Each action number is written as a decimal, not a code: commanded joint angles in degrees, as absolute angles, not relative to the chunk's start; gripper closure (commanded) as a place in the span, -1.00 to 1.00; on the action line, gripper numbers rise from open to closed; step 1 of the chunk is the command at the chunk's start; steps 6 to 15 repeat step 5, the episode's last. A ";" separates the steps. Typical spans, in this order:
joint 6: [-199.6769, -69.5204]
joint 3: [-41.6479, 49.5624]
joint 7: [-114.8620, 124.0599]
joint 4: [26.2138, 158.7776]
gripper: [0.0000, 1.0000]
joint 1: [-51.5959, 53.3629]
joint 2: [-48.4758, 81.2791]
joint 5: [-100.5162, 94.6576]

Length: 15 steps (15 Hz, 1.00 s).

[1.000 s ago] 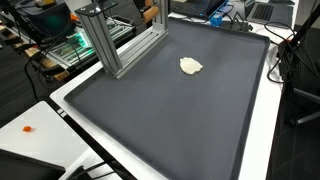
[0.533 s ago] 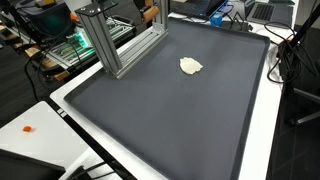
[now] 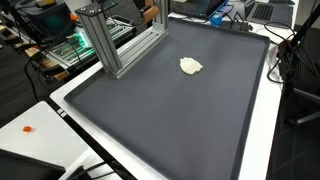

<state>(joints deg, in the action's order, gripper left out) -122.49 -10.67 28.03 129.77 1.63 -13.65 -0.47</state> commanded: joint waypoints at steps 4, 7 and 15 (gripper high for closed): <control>-122.37 -10.03 28.59 128.77 -1.00 2.22 -12.30 -0.84; -122.37 -10.03 28.62 128.76 -1.00 2.21 -12.32 -0.84; -122.37 -10.03 28.62 128.76 -1.00 2.21 -12.32 -0.84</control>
